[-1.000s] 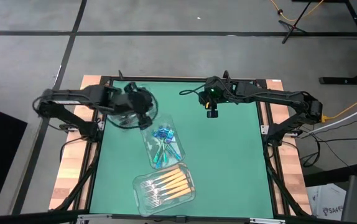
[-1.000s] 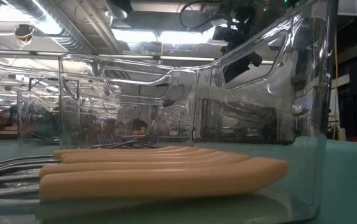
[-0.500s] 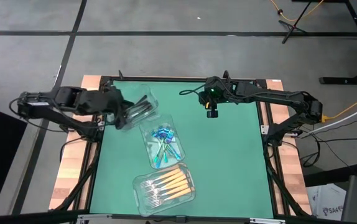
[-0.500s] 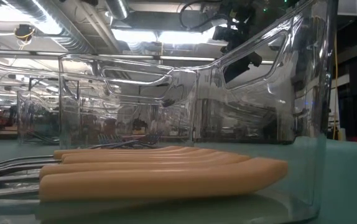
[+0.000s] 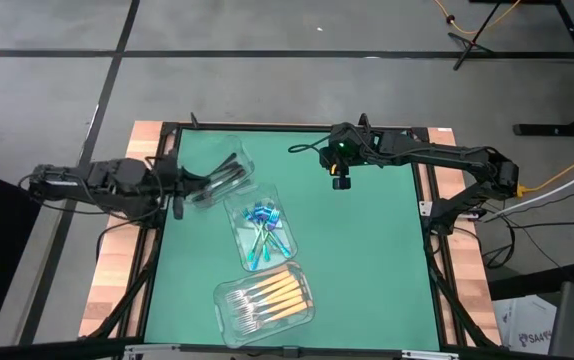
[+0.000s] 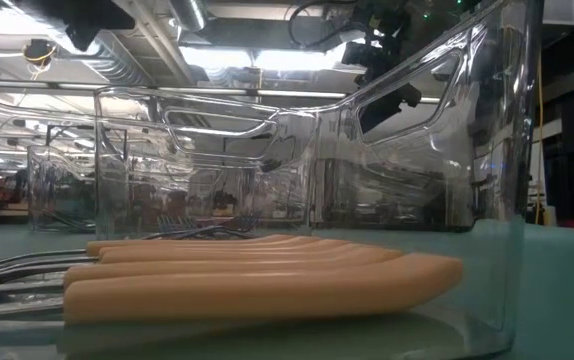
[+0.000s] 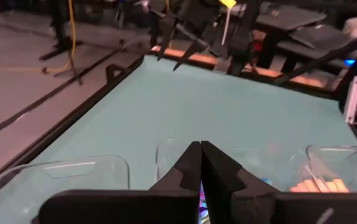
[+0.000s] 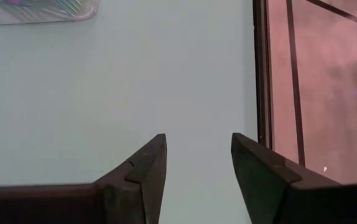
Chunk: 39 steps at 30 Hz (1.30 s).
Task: Sort silverware by color (type)
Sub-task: Return to Home Position
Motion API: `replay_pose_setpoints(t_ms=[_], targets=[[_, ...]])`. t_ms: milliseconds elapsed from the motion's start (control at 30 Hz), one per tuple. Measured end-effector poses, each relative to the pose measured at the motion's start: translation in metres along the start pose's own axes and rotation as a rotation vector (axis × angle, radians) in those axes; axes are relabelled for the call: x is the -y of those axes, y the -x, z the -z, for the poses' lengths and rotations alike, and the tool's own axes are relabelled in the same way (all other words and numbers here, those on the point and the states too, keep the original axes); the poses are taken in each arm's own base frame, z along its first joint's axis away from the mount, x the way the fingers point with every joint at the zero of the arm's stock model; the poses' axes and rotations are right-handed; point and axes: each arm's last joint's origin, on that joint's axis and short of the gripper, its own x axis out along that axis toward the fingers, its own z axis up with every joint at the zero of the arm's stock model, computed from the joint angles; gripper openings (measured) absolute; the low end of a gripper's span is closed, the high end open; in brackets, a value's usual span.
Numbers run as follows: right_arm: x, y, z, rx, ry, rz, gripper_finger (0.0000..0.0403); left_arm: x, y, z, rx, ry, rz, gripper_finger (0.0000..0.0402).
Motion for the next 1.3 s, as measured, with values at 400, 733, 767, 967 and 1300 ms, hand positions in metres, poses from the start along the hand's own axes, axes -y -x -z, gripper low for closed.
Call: replay_pose_setpoints(t_ms=[400,733,767,967,1300], targets=[[0.0,0.0,0.0,0.0,0.0,0.0,0.017,-0.013,0.0,0.055,0.133,0.009,0.044,0.0],[0.0,0.0,0.0,0.001,0.0,0.0,0.017,-0.017,-0.009,0.088,0.219,-0.024,0.08,0.0],[0.0,0.0,0.0,0.0,0.0,0.0,0.017,-0.017,-0.01,0.091,0.226,-0.031,0.082,0.0],[0.001,0.0,-0.001,0.008,-0.002,0.005,0.017,-0.018,-0.017,0.104,0.262,-0.023,0.088,0.0],[0.001,0.0,-0.008,0.123,-0.006,-0.048,0.017,-0.014,-0.03,0.117,0.366,-0.092,0.159,0.0]])
